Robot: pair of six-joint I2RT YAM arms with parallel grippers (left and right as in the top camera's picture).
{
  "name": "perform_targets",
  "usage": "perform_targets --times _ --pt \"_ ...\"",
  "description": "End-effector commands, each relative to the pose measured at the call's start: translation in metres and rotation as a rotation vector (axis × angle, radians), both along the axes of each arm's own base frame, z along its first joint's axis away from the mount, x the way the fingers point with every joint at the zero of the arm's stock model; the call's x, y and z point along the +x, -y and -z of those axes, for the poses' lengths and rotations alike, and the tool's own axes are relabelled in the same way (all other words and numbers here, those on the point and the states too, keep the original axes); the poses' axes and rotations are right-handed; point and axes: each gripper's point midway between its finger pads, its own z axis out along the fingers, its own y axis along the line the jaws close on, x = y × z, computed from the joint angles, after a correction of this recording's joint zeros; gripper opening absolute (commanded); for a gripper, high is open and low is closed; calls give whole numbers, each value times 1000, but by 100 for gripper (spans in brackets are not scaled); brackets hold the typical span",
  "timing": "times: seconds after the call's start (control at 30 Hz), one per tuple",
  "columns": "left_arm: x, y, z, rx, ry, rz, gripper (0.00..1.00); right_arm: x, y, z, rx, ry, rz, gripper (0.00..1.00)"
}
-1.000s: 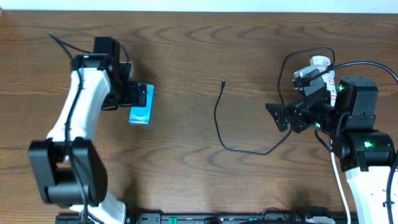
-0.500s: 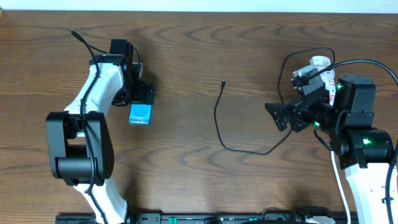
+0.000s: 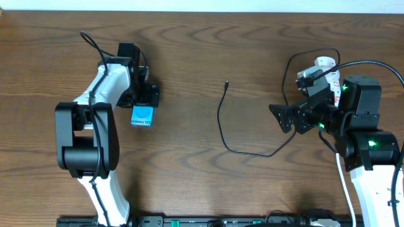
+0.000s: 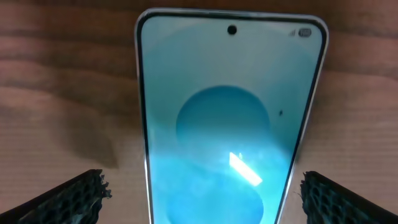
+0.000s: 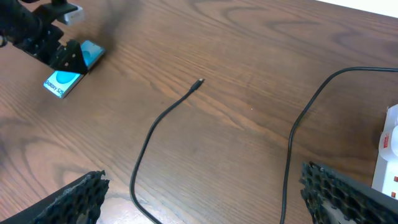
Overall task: Plug charger to phone and switch on socket
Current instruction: 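Move the left gripper over the phone and grasp its top edge, then lift the phone with the left gripper and tilt it toward center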
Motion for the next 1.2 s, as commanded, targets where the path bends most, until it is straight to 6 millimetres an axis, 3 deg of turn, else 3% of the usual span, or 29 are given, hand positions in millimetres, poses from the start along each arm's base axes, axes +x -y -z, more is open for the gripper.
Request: perform_targets --times 0.0,0.3,0.5,0.97,1.17 --pt "6 0 -1 14 16 17 98 1 -2 -9 15 15 -4 99" --pt "-2 4 20 15 -37 29 99 1 -2 -9 14 14 -3 99" --pt "-3 8 21 16 -40 39 97 2 -1 -9 10 15 2 99" --pt "-3 8 21 13 -41 5 73 2 -1 -9 10 15 1 99" --pt "-3 8 21 13 -41 -6 69 2 -1 -9 10 16 1 99"
